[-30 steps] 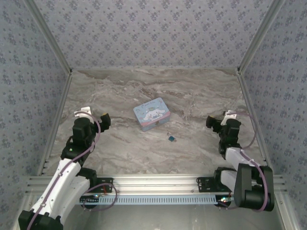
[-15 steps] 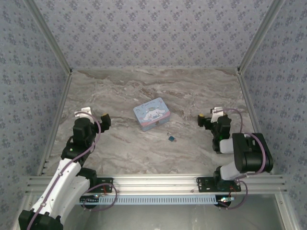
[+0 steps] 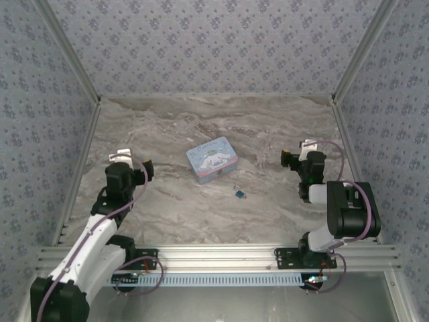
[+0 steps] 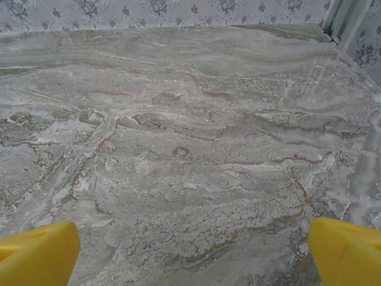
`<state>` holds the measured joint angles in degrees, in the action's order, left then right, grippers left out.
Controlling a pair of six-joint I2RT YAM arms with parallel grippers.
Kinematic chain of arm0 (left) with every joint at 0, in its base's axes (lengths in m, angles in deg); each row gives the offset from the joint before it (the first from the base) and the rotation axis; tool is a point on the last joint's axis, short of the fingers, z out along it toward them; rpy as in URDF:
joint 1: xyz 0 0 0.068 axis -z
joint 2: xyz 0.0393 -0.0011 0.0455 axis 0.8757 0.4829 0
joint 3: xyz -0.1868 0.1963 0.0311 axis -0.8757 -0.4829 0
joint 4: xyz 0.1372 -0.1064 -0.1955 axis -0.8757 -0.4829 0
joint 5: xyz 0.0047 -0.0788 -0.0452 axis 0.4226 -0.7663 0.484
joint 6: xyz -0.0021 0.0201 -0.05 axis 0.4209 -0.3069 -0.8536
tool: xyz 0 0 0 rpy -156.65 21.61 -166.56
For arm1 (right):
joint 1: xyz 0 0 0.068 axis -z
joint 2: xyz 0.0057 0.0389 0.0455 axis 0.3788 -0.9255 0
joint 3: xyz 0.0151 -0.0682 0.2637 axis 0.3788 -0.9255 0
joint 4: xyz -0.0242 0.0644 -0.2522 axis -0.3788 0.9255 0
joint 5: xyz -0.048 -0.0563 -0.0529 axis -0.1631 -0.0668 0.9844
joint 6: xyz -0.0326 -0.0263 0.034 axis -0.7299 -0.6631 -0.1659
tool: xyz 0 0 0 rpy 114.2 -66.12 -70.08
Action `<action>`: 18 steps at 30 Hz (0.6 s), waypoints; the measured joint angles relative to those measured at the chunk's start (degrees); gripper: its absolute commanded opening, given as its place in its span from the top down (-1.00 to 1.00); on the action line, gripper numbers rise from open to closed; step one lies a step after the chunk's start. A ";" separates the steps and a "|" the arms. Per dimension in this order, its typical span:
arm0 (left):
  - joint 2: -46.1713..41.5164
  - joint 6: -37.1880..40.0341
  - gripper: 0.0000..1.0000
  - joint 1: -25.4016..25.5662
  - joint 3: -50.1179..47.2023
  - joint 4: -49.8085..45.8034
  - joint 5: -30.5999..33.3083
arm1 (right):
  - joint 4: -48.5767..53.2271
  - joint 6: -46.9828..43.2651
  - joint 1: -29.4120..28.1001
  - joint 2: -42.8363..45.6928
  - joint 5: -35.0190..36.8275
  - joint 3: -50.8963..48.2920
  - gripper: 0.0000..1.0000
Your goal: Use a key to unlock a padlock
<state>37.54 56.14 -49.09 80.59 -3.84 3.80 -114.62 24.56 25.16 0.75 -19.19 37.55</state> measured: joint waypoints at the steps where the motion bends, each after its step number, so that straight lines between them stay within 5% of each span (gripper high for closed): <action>1: 1.53 0.85 -0.99 -0.44 -0.48 1.60 0.28 | 0.07 0.00 -0.04 0.00 0.07 0.00 -1.00; 18: 36.26 14.67 -0.99 -5.01 -4.52 43.54 -5.11 | 0.87 -0.02 -0.68 0.00 0.83 0.00 -1.00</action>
<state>73.80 70.81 -54.10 76.06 39.70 -1.31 -113.75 24.53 24.48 0.75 -18.36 37.55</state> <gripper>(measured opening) 0.994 0.999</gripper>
